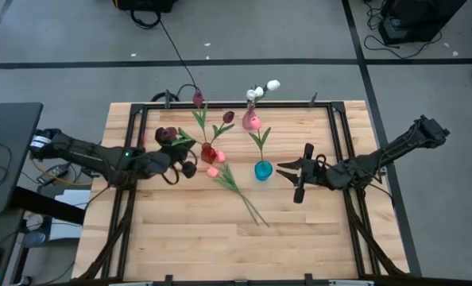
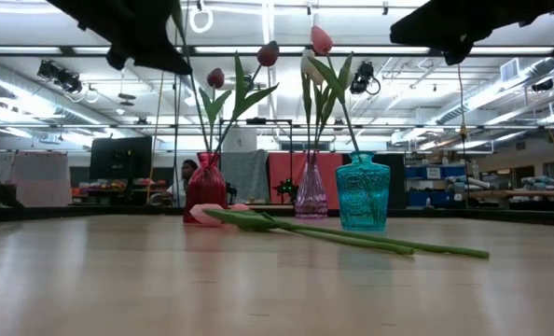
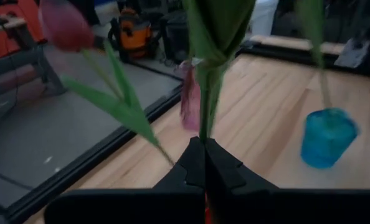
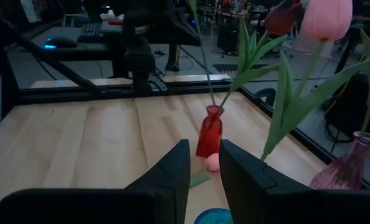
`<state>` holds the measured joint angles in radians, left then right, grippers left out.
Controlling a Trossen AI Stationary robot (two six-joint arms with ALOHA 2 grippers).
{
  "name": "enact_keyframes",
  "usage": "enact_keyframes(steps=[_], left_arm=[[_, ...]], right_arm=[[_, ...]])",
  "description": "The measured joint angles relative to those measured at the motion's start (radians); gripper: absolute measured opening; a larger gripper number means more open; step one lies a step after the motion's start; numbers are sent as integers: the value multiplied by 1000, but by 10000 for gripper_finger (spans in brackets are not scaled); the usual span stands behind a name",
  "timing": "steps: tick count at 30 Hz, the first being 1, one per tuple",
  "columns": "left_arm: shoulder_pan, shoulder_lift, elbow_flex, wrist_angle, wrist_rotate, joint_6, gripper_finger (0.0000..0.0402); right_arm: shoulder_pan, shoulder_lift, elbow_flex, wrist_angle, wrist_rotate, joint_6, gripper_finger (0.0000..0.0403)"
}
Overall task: Sort flowers into vase by color
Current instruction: Put the red tulip into the red vase
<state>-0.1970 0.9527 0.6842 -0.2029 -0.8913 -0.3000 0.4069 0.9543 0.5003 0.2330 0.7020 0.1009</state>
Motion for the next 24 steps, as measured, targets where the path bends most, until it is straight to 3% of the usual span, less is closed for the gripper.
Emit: enact_keyframes(steps=[12, 19, 24], left_arm=[[193, 8, 0, -33, 247, 7, 0], [311, 91, -64, 107, 427, 36, 2], [340, 138, -69, 111, 452, 56, 31]], right_arm=[[-29, 1, 0, 14, -23, -4, 96], [-37, 2, 0, 28, -43, -1, 96], [-37, 4, 0, 28, -57, 25, 96]])
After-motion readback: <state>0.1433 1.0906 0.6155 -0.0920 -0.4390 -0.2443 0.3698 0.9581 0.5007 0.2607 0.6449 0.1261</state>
